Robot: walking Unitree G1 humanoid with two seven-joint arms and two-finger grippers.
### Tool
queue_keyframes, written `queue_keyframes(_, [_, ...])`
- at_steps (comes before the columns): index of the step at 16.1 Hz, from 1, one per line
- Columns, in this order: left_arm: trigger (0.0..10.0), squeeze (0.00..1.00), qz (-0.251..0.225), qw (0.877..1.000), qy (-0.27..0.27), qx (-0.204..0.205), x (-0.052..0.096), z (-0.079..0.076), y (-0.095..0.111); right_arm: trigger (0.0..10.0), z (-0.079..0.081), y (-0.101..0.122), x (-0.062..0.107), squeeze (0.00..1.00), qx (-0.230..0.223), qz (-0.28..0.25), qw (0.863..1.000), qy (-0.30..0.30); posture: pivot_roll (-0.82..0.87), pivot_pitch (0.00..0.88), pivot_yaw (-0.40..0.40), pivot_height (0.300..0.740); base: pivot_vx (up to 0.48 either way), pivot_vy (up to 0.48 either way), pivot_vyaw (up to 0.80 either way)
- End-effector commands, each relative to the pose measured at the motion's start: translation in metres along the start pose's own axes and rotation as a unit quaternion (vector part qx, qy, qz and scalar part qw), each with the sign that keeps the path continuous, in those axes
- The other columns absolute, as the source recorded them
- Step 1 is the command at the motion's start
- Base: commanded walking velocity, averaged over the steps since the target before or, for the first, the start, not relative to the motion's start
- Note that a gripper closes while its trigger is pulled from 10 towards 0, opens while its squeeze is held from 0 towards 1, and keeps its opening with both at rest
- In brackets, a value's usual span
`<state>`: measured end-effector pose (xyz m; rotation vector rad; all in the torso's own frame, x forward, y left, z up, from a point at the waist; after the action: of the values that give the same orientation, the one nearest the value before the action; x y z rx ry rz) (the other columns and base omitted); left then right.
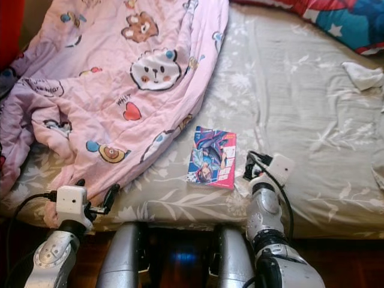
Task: Clean up the room
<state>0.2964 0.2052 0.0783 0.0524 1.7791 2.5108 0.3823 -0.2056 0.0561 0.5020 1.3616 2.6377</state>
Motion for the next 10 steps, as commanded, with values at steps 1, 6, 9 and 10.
queue_keyframes(1, [10.0, 0.00, 0.016, 1.000, -0.006, -0.004, 0.0065, -0.0010, -0.0071, 10.0, -0.0076, -0.0078, 0.0018, 1.00, -0.012, 0.017, 1.000, -0.016, 0.21, 0.365, -0.008, 0.609, 0.000, 0.000, 0.00])
queue_keyframes(6, [10.0, 0.00, 0.023, 1.000, -0.017, -0.005, 0.0102, -0.0056, -0.0087, 10.0, -0.0144, -0.0098, 0.0012, 0.00, -0.042, 0.027, 0.998, -0.047, 0.22, 0.373, -0.008, 0.609, 0.000, 0.000, 0.00])
queue_keyframes(9, [10.0, 0.00, 0.026, 0.999, -0.020, -0.006, 0.0129, -0.0065, -0.0095, 10.0, -0.0171, -0.0155, 0.0023, 0.00, -0.046, 0.042, 0.996, -0.057, 0.22, 0.378, -0.011, 0.609, 0.000, 0.000, 0.00])
queue_keyframes(10, [10.0, 0.00, 0.027, 0.999, -0.020, -0.007, 0.0137, -0.0068, -0.0099, 10.0, -0.0169, -0.0160, 0.0024, 0.00, -0.046, 0.044, 0.996, -0.057, 0.22, 0.378, -0.014, 0.609, 0.000, 0.000, 0.00])
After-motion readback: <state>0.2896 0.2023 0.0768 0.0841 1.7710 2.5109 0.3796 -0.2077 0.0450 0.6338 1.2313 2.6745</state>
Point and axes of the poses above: a point about 5 cm out from each wrist's last joint towards the gripper, its own x axis pointing back from the gripper into the wrist, its own y axis along the axis of the wrist's last joint, z = x × y, the point moved 4 cm from there along -x, pointing out of the wrist towards the gripper, and after that the axes turned 12 degrees about -x, right-handed, at the moved point
